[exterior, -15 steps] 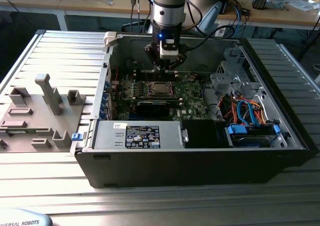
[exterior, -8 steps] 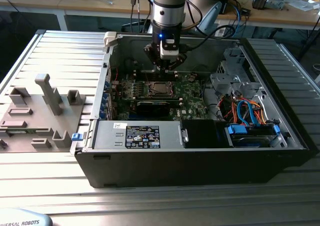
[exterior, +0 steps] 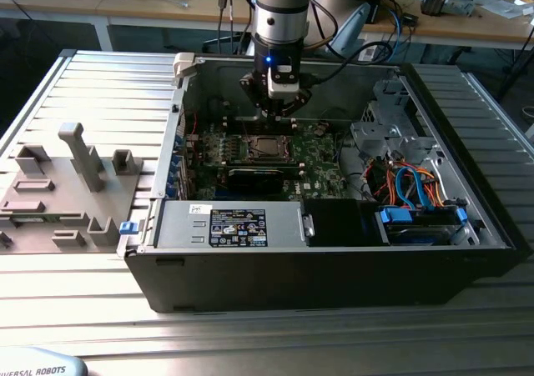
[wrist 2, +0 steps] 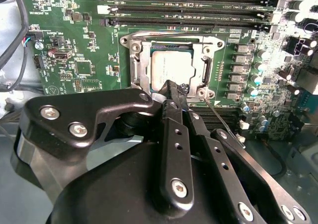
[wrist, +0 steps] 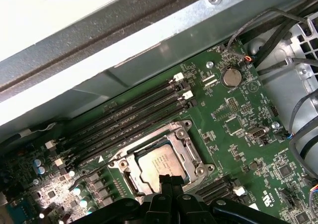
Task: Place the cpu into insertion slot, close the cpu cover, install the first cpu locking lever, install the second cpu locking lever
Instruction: 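Install the first cpu locking lever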
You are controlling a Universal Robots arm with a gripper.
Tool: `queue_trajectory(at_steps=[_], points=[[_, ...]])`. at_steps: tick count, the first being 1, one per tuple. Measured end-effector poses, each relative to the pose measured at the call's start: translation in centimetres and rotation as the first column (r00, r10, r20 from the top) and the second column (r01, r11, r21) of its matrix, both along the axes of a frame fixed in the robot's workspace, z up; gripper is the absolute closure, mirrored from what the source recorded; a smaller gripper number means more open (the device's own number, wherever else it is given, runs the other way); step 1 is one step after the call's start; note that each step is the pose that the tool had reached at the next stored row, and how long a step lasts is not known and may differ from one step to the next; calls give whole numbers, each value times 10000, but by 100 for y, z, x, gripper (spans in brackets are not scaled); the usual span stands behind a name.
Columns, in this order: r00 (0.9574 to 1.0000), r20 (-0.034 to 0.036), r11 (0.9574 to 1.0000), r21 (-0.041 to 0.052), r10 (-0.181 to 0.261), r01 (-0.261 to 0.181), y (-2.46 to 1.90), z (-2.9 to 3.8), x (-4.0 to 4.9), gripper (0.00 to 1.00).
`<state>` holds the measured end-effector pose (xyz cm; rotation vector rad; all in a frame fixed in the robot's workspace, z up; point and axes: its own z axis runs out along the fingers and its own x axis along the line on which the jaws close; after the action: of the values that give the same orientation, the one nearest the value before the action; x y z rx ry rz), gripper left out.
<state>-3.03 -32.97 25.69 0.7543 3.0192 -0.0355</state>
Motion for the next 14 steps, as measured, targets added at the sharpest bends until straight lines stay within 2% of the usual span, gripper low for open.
queue_trajectory(at_steps=[14], points=[[9998, 0, 9998, 0, 210, -210, 0, 0, 0, 89]])
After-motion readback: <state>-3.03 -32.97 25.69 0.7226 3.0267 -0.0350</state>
